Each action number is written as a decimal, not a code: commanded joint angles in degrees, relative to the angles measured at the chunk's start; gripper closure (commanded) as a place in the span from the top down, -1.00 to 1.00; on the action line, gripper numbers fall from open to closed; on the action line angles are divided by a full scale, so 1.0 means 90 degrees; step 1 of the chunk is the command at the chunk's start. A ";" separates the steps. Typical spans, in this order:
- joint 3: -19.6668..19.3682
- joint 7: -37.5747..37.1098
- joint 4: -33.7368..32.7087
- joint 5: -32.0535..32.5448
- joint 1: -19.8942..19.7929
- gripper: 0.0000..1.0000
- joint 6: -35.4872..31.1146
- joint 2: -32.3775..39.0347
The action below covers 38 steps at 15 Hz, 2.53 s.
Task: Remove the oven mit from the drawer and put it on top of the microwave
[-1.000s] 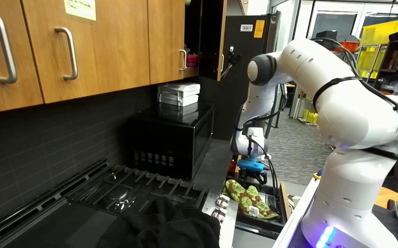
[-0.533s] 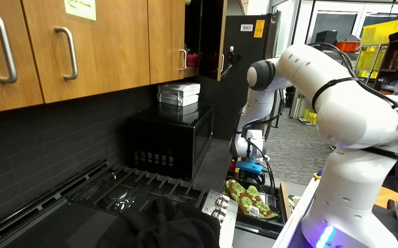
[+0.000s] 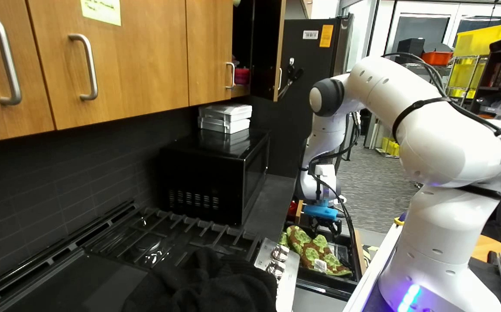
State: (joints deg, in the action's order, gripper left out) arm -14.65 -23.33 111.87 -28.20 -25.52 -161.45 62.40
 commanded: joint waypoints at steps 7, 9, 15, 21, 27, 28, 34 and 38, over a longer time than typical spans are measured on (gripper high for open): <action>0.0040 -0.0185 0.0079 -0.0096 -0.0186 0.99 0.0536 -0.0122; 0.0064 -0.0239 0.0127 -0.0126 -0.0216 1.00 0.0751 -0.0163; 0.0070 -0.0456 0.0471 -0.0068 0.0304 1.00 0.1026 -0.0441; 0.0299 -0.0363 0.0618 -0.0105 0.0645 1.00 0.0754 -0.0514; 0.0071 -0.0505 0.0581 -0.0182 0.0474 1.00 0.0572 -0.0490; 0.0040 -0.0506 0.0561 -0.0196 0.0402 1.00 0.0566 -0.0503; 0.0029 -0.0497 0.0457 -0.0188 0.0099 1.00 0.0407 -0.0480; 0.0095 -0.0485 0.0363 -0.0208 0.0021 1.00 0.0427 -0.0461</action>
State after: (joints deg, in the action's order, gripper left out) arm -14.56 -27.94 114.89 -28.54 -24.90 -157.42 59.11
